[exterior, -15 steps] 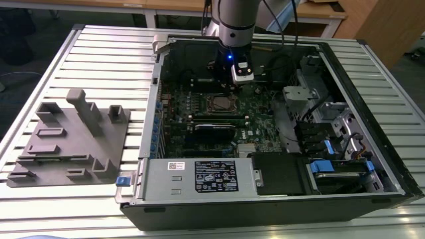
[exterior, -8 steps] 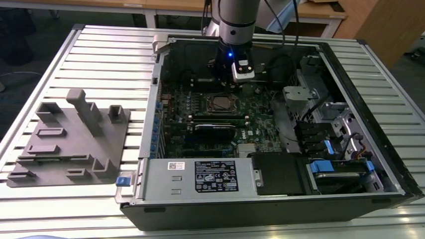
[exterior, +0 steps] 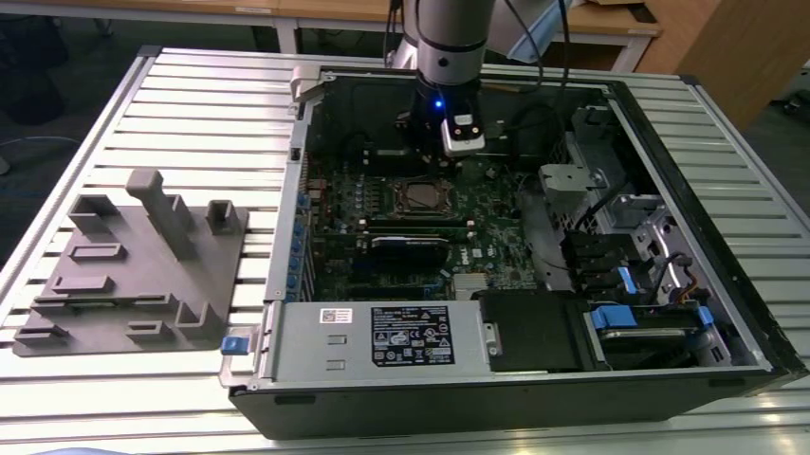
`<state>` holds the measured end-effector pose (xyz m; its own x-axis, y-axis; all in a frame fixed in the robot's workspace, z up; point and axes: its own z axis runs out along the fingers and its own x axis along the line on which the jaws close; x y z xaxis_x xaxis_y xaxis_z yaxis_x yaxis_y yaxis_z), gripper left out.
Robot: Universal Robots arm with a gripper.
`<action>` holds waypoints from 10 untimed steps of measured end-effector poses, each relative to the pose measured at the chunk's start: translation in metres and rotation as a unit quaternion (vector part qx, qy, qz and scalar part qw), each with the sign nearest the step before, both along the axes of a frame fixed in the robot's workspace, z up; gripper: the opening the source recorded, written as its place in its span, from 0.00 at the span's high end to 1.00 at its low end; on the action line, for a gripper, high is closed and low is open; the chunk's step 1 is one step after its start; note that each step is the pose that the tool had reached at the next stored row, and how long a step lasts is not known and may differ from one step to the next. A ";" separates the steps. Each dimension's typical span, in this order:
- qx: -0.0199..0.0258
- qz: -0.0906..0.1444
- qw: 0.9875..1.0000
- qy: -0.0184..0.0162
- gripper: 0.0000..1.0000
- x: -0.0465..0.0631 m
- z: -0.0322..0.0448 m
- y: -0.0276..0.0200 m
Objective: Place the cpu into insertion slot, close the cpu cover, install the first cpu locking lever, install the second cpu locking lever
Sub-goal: 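Install the first cpu locking lever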
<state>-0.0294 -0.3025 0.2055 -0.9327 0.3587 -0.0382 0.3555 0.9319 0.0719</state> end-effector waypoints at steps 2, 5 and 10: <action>0.004 0.000 1.000 -0.001 0.89 -0.001 0.0000 0.0000; 0.009 0.000 1.000 -0.002 0.89 -0.002 0.0000 -0.0001; 0.009 0.000 1.000 -0.009 0.89 -0.002 -0.0007 -0.0007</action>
<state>-0.0312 -0.3032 0.2048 -0.9319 0.3595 -0.0483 0.3540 0.9304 0.0954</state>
